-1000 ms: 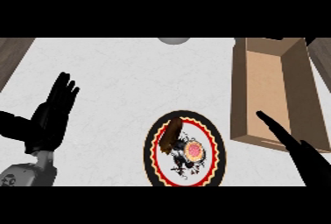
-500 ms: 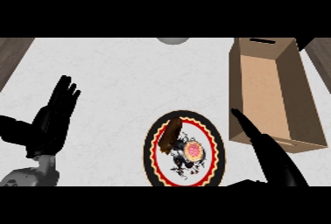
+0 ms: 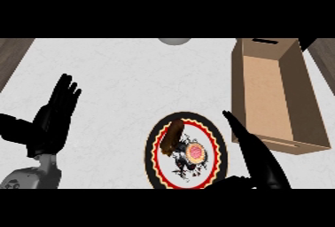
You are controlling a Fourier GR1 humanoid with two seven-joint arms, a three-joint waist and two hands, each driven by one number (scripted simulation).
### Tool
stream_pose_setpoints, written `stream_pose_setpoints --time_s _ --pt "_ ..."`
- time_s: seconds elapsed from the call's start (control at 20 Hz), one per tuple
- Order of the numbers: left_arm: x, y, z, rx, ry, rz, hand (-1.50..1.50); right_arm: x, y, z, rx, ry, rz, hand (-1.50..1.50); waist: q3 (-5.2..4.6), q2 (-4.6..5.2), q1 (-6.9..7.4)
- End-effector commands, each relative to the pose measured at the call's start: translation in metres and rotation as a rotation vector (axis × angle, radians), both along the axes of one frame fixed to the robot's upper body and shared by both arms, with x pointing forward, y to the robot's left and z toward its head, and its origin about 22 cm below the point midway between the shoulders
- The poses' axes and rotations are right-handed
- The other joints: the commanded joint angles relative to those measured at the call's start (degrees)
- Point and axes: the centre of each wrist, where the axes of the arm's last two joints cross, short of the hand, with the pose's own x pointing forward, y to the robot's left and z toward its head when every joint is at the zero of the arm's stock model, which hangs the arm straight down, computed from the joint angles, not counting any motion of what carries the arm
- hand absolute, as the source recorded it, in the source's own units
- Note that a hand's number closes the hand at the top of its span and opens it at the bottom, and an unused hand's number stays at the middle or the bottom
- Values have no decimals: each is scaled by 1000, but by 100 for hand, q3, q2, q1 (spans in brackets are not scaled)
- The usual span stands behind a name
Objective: Pick the cupcake from the plate and place it in the cardboard box
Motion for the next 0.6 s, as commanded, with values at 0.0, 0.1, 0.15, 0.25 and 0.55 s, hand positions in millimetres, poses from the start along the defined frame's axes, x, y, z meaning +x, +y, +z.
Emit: stream_pose_setpoints --time_s 0.0,0.1,0.15,0.25,0.55 --pt "13 4 2 4 -2 12 0 22 16 4 -2 -8 -14 -150 0 4 6" --pt "-2 14 -7 11 1 0 0 2 21 -8 -5 -4 -21 -150 0 -1 3" --pt "4 10 0 -4 1 -1 0 7 11 1 1 7 -21 -150 0 0 -1" --pt "-6 -4 -12 7 11 -5 0 23 3 -10 24 24 -35 -150 1 2 9" --pt "13 -16 4 -2 5 0 0 13 11 -30 0 37 1 -150 1 1 -8"
